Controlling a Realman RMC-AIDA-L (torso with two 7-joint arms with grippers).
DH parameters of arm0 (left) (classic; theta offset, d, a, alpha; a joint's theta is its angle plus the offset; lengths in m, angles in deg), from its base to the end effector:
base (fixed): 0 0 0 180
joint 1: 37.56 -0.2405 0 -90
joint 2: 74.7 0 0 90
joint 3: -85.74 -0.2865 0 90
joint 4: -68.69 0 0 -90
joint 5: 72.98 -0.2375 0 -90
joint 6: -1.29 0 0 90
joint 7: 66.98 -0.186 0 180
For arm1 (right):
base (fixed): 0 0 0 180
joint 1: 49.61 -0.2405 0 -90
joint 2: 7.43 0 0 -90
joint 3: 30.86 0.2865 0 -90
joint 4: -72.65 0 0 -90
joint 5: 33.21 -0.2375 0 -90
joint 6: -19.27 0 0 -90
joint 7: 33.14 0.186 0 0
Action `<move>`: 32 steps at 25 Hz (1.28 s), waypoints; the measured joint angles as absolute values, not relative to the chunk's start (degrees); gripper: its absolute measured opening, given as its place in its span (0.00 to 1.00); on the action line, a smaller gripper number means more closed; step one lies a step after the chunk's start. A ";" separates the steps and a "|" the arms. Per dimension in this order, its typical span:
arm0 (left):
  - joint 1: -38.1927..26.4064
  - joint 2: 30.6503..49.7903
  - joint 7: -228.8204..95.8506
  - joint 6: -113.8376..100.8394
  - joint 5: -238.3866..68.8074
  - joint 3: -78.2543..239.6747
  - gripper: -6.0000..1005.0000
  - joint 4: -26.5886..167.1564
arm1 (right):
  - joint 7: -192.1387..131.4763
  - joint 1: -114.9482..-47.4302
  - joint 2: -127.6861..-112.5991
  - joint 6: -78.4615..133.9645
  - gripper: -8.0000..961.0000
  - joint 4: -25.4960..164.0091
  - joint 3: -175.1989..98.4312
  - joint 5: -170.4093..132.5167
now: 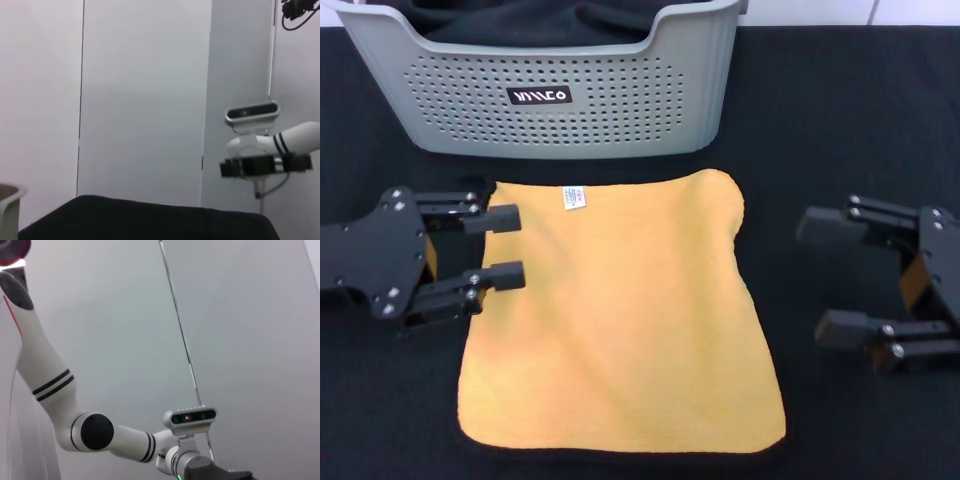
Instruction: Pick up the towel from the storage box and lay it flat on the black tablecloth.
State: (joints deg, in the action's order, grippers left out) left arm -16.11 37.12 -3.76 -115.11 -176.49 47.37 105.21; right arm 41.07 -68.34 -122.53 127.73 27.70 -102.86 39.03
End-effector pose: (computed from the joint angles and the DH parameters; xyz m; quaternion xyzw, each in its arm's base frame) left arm -0.2965 0.2935 0.0301 -0.9283 -0.0585 -0.3588 0.0780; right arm 0.2109 0.2913 -0.0173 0.8930 -0.0570 -0.4456 0.0257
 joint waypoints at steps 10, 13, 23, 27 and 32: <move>-17.83 36.91 -4.02 -115.42 -175.65 46.72 0.49 104.87 | 42.34 -76.05 -123.29 115.14 0.85 27.07 -110.00 42.12; -18.18 36.88 -3.79 -115.23 -174.95 47.17 0.49 104.79 | 42.24 -78.28 -123.38 111.33 0.85 27.37 -113.86 42.03; -18.76 36.79 -3.97 -115.13 -174.73 50.67 0.50 104.81 | 42.01 -79.13 -123.63 109.03 0.85 27.44 -116.28 40.95; -18.84 36.92 -4.22 -115.16 -174.98 50.47 0.51 104.77 | 41.62 -79.25 -123.61 109.00 0.85 27.47 -116.53 40.82; -18.85 37.21 -4.39 -115.16 -175.71 50.47 0.51 104.73 | 41.34 -79.25 -123.62 108.74 0.85 27.65 -117.09 40.24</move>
